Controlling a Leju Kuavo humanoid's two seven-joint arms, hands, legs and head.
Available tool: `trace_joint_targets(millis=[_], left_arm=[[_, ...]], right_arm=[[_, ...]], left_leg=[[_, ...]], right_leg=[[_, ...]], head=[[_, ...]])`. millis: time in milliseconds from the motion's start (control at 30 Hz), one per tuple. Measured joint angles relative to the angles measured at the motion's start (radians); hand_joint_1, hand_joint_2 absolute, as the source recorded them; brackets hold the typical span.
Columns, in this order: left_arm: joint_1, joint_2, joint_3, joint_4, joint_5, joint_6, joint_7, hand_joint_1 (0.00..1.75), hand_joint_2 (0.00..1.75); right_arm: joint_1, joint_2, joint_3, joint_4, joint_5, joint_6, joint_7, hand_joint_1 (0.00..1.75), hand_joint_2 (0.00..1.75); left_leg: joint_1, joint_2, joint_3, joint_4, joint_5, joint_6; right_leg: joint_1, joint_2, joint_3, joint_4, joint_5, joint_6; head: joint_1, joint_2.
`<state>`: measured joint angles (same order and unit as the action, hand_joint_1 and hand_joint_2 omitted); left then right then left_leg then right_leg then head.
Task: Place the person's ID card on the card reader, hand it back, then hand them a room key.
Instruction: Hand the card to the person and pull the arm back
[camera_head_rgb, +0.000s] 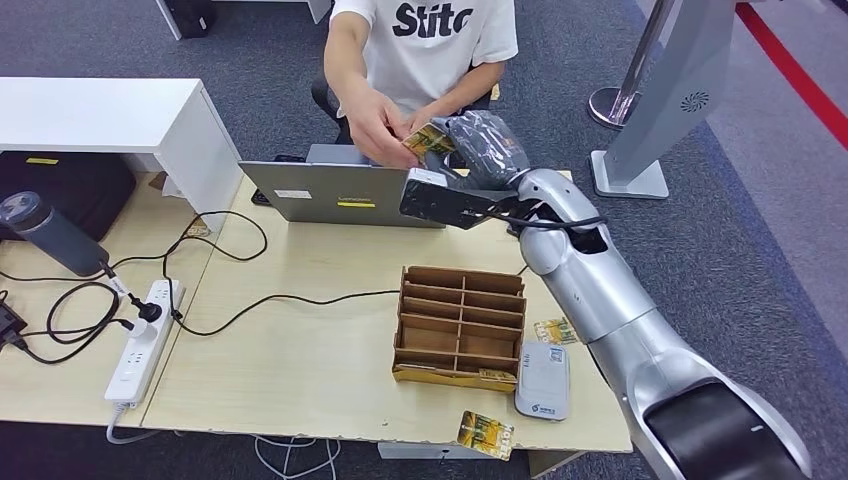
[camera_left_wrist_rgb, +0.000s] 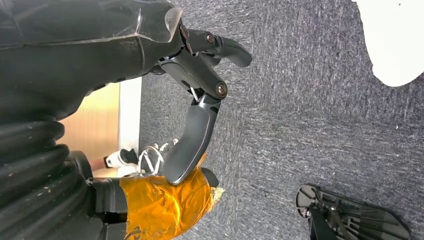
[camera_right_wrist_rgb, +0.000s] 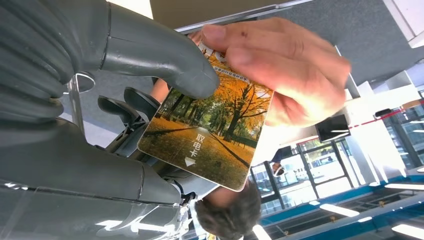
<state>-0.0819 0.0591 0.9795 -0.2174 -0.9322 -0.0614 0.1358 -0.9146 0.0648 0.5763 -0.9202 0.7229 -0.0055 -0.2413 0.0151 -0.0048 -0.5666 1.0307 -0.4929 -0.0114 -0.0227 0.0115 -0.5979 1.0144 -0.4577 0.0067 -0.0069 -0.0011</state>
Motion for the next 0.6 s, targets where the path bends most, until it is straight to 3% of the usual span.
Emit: trace_joint_targets(millis=[400,600], left_arm=[[0.000,0.000,-0.003,0.000,-0.006,0.000,-0.001,0.00,1.75],[-0.005,0.000,-0.020,0.000,-0.047,-0.003,-0.015,0.00,1.75]], right_arm=[[-0.013,0.011,0.003,0.037,0.000,-0.005,0.015,1.75,1.75],[-0.096,0.048,-0.024,0.212,0.018,-0.020,0.086,1.75,1.75]], left_leg=[[0.000,-0.003,-0.002,0.000,0.000,0.000],[0.000,-0.003,-0.002,0.000,0.000,0.000]], right_leg=[[0.000,-0.002,-0.001,0.000,0.000,0.000],[0.000,-0.002,-0.001,0.000,0.000,0.000]], head=[[0.000,0.000],[0.000,0.000]])
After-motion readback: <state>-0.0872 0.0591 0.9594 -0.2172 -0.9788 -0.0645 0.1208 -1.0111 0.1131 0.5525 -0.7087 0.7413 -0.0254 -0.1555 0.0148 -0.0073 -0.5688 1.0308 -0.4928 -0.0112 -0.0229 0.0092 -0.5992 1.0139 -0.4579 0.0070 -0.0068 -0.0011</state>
